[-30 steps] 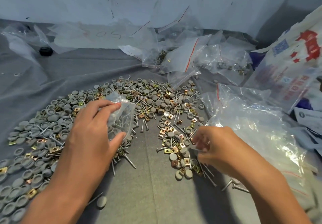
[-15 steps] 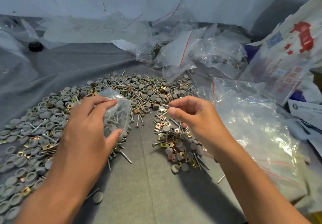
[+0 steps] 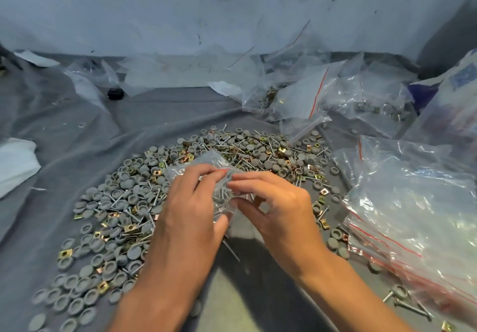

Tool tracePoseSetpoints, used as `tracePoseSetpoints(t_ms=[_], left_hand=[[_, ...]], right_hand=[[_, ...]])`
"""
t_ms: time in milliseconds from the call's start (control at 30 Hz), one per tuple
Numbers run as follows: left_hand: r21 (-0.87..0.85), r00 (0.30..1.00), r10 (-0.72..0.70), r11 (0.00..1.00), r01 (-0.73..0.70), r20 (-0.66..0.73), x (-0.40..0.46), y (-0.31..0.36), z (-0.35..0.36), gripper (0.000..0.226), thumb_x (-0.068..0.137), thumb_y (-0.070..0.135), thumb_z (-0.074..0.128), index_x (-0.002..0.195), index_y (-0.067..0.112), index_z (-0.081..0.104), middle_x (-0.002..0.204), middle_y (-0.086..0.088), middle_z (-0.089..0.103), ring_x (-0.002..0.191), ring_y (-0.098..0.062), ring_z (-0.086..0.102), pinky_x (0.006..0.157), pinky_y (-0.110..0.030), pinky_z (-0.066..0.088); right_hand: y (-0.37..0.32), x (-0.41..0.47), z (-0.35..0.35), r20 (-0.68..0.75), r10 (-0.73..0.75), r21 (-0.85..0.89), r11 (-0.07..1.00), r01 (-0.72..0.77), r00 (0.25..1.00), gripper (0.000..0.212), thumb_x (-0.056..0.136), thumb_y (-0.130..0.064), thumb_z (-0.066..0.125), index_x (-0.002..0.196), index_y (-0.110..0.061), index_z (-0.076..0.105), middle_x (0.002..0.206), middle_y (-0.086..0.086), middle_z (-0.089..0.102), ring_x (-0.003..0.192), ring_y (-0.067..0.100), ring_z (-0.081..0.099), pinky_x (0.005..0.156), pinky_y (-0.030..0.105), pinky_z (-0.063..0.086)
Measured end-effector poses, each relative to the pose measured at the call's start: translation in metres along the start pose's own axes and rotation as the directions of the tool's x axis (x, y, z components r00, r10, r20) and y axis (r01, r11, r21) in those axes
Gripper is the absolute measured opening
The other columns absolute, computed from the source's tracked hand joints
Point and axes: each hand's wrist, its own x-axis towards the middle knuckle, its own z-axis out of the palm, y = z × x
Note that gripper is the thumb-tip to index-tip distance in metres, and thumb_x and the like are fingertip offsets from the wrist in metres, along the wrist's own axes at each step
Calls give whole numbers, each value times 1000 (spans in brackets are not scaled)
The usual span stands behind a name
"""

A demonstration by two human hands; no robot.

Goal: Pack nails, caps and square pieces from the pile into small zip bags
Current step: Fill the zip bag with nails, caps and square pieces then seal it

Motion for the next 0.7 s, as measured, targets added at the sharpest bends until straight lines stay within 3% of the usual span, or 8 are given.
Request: tracePoseSetpoints(t_ms=[67, 167, 233, 300, 400, 500, 567, 700], left_hand=[[-1, 1000, -16, 1000, 16, -1, 0, 0, -1, 76, 65, 11, 90, 134, 14, 58, 127, 6, 50, 116, -12, 52, 105, -31, 46], [36, 999, -52, 998, 52, -10, -1, -2, -4, 76, 66, 21, 89, 135, 16, 57, 127, 8, 50, 116, -7, 49, 108, -25, 37], [57, 997, -81, 995, 82, -15, 0, -3, -5, 77, 66, 26, 87, 136, 17, 56, 127, 9, 50, 114, -4, 47, 109, -23, 31], [59, 995, -100, 993, 101, -17, 0, -3, -6, 77, 67, 27, 87, 137, 17, 55, 127, 10, 49, 115, -5, 47, 107, -21, 30], [73, 994, -111, 991, 112, -23, 0, -2, -6, 77, 68, 29, 85, 137, 18, 54, 126, 12, 48, 114, 0, 43, 106, -16, 27], [82, 992, -122, 989, 124, -31, -1, -1, -6, 76, 68, 29, 85, 137, 19, 54, 126, 13, 48, 113, 1, 43, 108, -17, 25], [85, 991, -130, 988, 132, -29, 0, -1, -6, 76, 69, 26, 86, 137, 19, 55, 126, 13, 48, 114, -1, 45, 108, -18, 25], [73, 990, -137, 988, 138, -24, 0, 0, -6, 74, 68, 22, 88, 135, 15, 58, 126, 9, 52, 114, -3, 47, 108, -21, 29]], right_hand=[[-1, 1, 0, 12, -2, 69, 998, 1, 1000, 34, 81, -3, 81, 114, -10, 76, 117, -2, 71, 102, 4, 68, 86, 17, 55], [6, 4, -5, -48, 65, 58, 996, -62, 997, 21, 85, -6, 78, 103, -15, 74, 102, -9, 69, 94, 4, 66, 80, 18, 54], [16, 4, -8, 29, 180, -111, 978, -176, 983, 17, 89, -17, 76, 102, -25, 70, 105, -13, 63, 99, 1, 58, 88, 21, 50], [25, 0, -6, 229, 339, -353, 903, -247, 912, 26, 92, -43, 67, 117, -39, 65, 118, -15, 53, 116, 8, 46, 102, 29, 40], [32, -7, 2, 337, 425, -586, 793, -167, 840, 38, 93, -67, 47, 124, -47, 55, 122, -16, 46, 118, 12, 35, 100, 36, 26], [29, -7, 1, 305, 333, -619, 781, -80, 892, 19, 98, -55, 50, 107, -38, 54, 108, -16, 53, 107, 16, 44, 85, 36, 22], [28, -6, -2, 305, 329, -590, 802, -94, 894, 12, 102, -42, 50, 111, -34, 49, 107, -13, 56, 106, 19, 50, 84, 35, 25], [26, -12, -9, 359, 342, -664, 747, -20, 868, 22, 104, -26, 48, 127, -26, 47, 121, -4, 56, 110, 22, 48, 91, 37, 33]])
